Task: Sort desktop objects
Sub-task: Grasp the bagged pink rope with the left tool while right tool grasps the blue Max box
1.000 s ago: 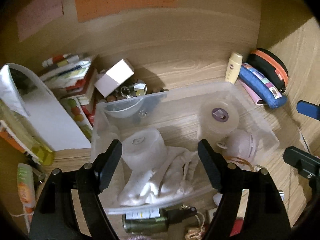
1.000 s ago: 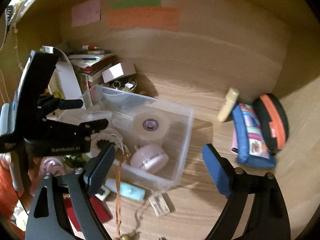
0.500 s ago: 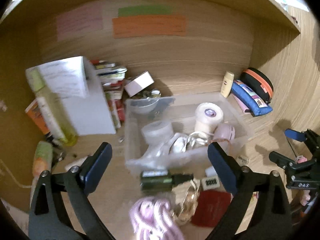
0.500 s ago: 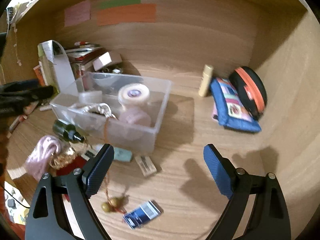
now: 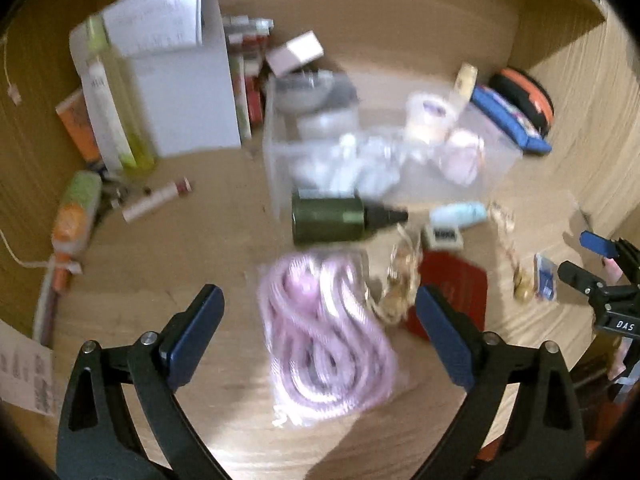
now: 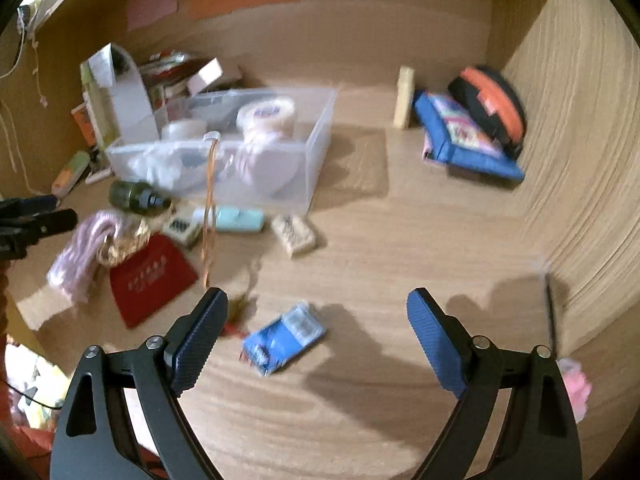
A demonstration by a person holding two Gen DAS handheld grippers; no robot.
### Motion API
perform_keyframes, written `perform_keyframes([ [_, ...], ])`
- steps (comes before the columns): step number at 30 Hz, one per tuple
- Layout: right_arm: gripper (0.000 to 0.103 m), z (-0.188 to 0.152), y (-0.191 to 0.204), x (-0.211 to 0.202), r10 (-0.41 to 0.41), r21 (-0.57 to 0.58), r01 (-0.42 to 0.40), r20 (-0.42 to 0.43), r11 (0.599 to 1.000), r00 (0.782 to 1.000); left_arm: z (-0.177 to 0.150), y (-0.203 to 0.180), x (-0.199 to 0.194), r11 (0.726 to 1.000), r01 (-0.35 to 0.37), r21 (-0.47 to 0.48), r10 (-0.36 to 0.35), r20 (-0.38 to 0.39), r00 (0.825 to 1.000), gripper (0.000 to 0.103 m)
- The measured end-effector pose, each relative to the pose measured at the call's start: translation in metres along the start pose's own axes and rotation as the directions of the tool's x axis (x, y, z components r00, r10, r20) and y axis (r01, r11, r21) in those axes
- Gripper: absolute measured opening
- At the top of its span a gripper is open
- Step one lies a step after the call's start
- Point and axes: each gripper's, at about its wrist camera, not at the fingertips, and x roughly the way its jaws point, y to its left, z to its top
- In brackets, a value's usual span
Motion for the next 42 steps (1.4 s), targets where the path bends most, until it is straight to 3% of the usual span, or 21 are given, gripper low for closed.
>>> perform_keyframes([
  [5,0.087,-0.013,0.003,0.009,0.012,0.001,-0.012,-0.038,1.000,0.999,-0.016,-0.003,0.016,1.000,0.012,-0.012,-0.013,-0.057,0.998,0.098],
  [9,0.079,-0.014,0.001,0.020,0.024,0.041,-0.022,-0.062,0.999,0.998,-0.023,0.001,0.021,1.000,-0.018,-0.009,0.017,-0.074,0.997,0.098],
  [13,0.070,-0.013,0.005,0.027,0.019,0.031,-0.017,-0.076,0.999,0.997,-0.029,0.016,0.023,0.999,-0.003,-0.050,-0.002,-0.093,0.996,0.098],
  [19,0.069,-0.015,-0.006,0.022,-0.027,0.031,0.029,-0.082,0.999,0.996,-0.034,0.024,0.020,0.999,-0.026,-0.042,0.022,-0.091,0.996,0.098],
  [24,0.070,-0.016,-0.016,0.024,0.010,0.083,-0.003,-0.088,0.997,0.996,-0.026,0.017,0.031,0.999,-0.032,-0.009,0.031,-0.096,0.995,0.098],
  [27,0.068,-0.013,-0.011,0.026,0.014,0.081,-0.007,-0.084,0.997,0.996,-0.019,0.019,0.042,0.997,-0.074,-0.028,0.071,-0.104,0.992,0.098],
  [33,0.038,-0.011,0.000,0.029,-0.037,0.014,0.038,-0.071,0.999,0.997,-0.015,0.021,0.050,0.997,-0.068,-0.035,0.064,-0.102,0.993,0.098],
  [34,0.027,-0.011,0.000,0.029,-0.032,0.011,0.033,-0.070,0.999,0.997,-0.015,0.019,0.050,0.997,-0.070,-0.031,0.067,-0.094,0.993,0.096],
  [35,0.025,-0.010,-0.001,0.029,-0.029,0.011,0.030,-0.069,0.999,0.997,-0.015,0.018,0.049,0.998,-0.064,-0.029,0.061,-0.090,0.994,0.093],
  [37,0.025,-0.010,-0.001,0.029,-0.023,0.015,0.024,-0.069,1.000,0.997,-0.015,0.015,0.046,0.999,-0.050,-0.016,0.049,-0.074,0.996,0.076],
  [39,0.025,-0.009,-0.002,0.029,-0.011,0.023,0.013,-0.068,1.000,0.998,-0.015,0.012,0.043,0.999,-0.052,-0.008,0.052,-0.067,0.996,0.066],
  [42,0.025,-0.006,-0.003,0.027,0.005,0.039,-0.003,-0.062,0.999,0.998,-0.019,0.011,0.039,0.999,-0.047,-0.007,0.046,-0.055,0.997,0.065],
])
